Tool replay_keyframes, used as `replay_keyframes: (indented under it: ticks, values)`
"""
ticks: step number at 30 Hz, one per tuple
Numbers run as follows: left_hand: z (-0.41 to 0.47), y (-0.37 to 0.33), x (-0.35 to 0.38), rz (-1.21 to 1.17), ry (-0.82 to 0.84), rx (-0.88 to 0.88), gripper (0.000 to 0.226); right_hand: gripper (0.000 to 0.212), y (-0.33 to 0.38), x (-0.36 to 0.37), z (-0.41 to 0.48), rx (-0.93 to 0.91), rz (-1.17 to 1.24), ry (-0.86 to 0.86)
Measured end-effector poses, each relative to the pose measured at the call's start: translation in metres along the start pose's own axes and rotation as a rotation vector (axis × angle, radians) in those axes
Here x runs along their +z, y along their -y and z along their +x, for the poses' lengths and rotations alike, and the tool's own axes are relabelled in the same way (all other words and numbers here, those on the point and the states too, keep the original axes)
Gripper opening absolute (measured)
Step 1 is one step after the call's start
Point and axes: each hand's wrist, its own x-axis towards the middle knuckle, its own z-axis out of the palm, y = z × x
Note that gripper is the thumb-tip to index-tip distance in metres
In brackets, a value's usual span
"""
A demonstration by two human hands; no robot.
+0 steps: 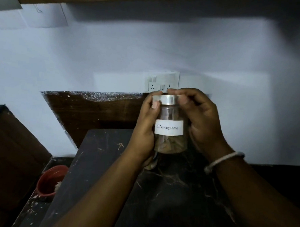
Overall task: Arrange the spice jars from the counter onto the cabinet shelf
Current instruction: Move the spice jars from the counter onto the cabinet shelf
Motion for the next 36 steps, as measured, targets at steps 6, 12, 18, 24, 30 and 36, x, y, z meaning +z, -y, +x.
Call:
replay_keyframes:
  ticks: [6, 12, 18, 24, 30, 36]
  values:
    - [-0.003, -0.035, 0.027, -0.098, 0.063, -0.007, 0.028, 0.039, 0.024, 0.017, -0.02, 0.035, 0.258, -0.066]
    - [-0.008, -0.041, 0.035, -0.158, 0.07, -0.011, 0.027, 0.04, 0.034, 0.017, -0.02, 0.034, 0.285, -0.096]
    - [-0.009, -0.042, 0.039, -0.163, 0.063, -0.025, 0.025, 0.037, 0.038, 0.018, -0.021, 0.005, 0.338, -0.144]
    - [-0.007, -0.044, 0.041, -0.164, 0.076, -0.035, 0.028, 0.034, 0.041, 0.019, -0.019, -0.023, 0.356, -0.141]
    - [-0.004, -0.043, 0.042, -0.157, 0.075, -0.034, 0.024, 0.032, 0.043, 0.019, -0.018, -0.039, 0.344, -0.156]
    - [-0.001, -0.042, 0.042, -0.155, 0.092, -0.014, 0.017, 0.031, 0.044, 0.02, -0.016, -0.045, 0.332, -0.174]
